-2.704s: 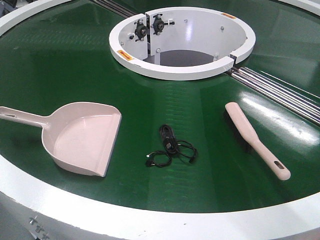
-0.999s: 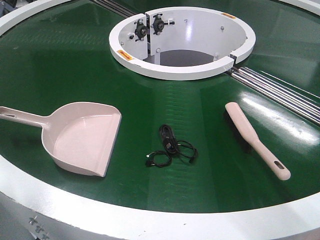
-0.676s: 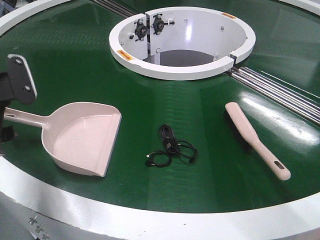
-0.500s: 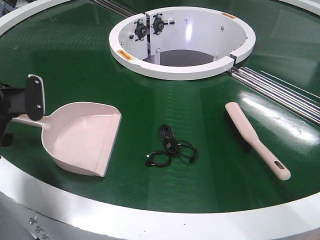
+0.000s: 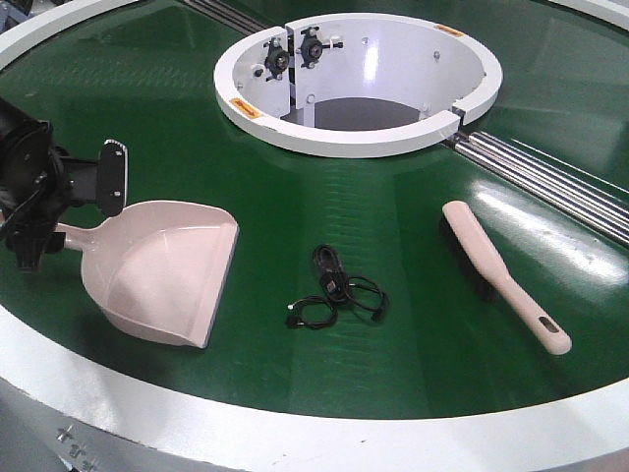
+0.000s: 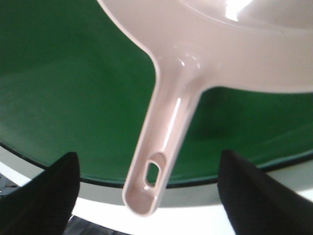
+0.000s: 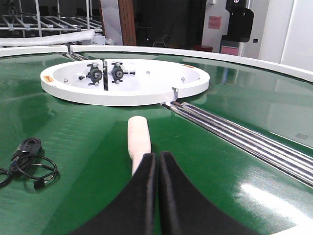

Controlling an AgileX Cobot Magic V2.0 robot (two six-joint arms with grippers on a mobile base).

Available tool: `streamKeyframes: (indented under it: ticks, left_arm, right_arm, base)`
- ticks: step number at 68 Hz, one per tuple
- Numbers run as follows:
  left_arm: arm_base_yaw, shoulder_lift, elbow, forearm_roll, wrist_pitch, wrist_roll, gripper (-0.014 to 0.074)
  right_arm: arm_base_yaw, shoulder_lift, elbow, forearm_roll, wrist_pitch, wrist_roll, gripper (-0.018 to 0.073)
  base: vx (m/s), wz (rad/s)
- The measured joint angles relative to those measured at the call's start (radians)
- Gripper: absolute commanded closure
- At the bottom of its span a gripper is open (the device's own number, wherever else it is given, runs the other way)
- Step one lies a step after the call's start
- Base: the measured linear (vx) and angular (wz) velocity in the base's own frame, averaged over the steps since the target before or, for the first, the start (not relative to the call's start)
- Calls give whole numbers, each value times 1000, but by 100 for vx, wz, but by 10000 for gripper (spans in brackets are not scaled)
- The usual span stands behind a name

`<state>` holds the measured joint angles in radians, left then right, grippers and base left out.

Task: Clean and inspect green conveyor with broom and dustpan
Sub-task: 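Reach the left gripper down to the pink dustpan handle and grasp it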

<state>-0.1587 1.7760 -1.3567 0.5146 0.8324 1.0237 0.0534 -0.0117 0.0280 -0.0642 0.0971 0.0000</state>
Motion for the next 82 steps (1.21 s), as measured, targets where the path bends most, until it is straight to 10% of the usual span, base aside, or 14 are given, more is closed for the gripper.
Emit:
streamKeyframes:
  ticks: [47,82]
  left_arm:
    - [52,133,-22,-34,13,57,87]
    - [53,174,-22,-20,-28,100,563]
  right_arm:
    - [0,0,0,0,0,0,568]
    - [0,0,0,0,0,0,568]
  base:
    - [0,0]
    - [0,0]
